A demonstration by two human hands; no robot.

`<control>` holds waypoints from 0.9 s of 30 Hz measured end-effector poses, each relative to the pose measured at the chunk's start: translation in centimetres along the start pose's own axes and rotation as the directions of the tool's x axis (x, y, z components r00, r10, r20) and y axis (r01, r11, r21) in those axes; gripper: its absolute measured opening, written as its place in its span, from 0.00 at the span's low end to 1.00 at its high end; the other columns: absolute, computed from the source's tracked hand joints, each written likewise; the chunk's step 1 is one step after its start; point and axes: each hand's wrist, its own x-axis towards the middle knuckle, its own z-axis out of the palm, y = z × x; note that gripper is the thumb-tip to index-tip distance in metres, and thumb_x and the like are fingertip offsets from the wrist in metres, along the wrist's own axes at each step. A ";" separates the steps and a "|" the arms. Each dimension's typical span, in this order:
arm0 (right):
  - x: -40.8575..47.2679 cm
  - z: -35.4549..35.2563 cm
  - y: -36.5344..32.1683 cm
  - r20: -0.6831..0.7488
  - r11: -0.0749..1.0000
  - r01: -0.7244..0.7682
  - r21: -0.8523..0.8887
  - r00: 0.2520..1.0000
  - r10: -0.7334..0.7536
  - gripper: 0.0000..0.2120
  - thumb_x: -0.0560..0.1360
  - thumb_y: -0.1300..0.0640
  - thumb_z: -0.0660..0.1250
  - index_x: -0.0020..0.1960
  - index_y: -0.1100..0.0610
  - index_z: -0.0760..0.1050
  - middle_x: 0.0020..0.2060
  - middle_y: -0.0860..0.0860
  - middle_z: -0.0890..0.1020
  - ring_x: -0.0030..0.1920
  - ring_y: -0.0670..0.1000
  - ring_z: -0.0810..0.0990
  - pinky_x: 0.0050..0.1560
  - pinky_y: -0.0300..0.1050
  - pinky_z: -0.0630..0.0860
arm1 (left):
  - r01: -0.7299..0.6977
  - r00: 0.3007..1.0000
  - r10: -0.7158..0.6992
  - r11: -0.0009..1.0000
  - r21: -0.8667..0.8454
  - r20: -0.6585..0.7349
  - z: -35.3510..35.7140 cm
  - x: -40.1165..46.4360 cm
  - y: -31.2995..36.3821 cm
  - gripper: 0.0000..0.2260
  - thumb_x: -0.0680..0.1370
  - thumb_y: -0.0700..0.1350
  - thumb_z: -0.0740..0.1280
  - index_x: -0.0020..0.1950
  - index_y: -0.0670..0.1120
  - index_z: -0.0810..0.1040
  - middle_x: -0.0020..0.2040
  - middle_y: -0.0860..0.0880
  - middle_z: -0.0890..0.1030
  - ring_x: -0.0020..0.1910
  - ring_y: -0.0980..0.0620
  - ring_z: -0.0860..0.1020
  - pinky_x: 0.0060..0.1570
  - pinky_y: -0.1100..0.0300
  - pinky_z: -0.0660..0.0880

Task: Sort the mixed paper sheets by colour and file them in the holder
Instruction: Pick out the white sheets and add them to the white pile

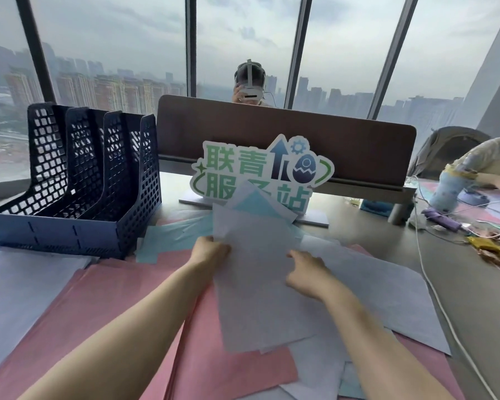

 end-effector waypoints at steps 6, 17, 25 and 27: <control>-0.4 -0.5 2.5 0.152 0.904 -0.052 -0.424 0.980 0.128 0.32 0.72 0.57 0.64 0.73 0.58 0.57 0.66 0.57 0.73 0.65 0.60 0.75 0.61 0.51 0.74 | -0.024 0.993 0.038 0.992 0.127 -0.112 -2.9 0.5 -0.4 0.10 0.55 0.41 0.64 0.34 0.41 0.79 0.30 0.44 0.78 0.30 0.46 0.76 0.32 0.55 0.75; -0.2 -2.1 -3.9 -0.302 0.993 0.055 0.102 0.953 -0.022 0.09 0.77 0.63 0.58 0.48 0.65 0.76 0.45 0.63 0.82 0.43 0.62 0.83 0.37 0.44 0.74 | -0.012 0.995 0.022 0.994 -0.111 0.093 -2.8 -3.5 -0.6 0.20 0.62 0.38 0.65 0.52 0.35 0.80 0.44 0.38 0.85 0.38 0.43 0.82 0.48 0.47 0.80; -0.7 2.6 -8.5 0.134 0.384 -0.081 0.920 0.985 -0.112 0.22 0.81 0.39 0.56 0.54 0.56 0.76 0.49 0.59 0.83 0.41 0.59 0.83 0.45 0.57 0.83 | -0.010 0.939 0.076 0.981 -0.195 0.335 -1.6 -5.1 -1.2 0.16 0.70 0.41 0.74 0.57 0.40 0.81 0.46 0.41 0.84 0.43 0.44 0.83 0.46 0.52 0.79; -0.7 2.1 -6.8 0.106 0.365 -0.058 0.929 0.988 -0.112 0.14 0.83 0.47 0.58 0.57 0.56 0.74 0.50 0.58 0.81 0.37 0.55 0.81 0.37 0.48 0.80 | -0.040 0.983 0.055 0.995 -0.088 0.177 -1.4 -4.6 -1.3 0.25 0.59 0.37 0.70 0.56 0.37 0.80 0.42 0.43 0.84 0.37 0.46 0.81 0.41 0.55 0.80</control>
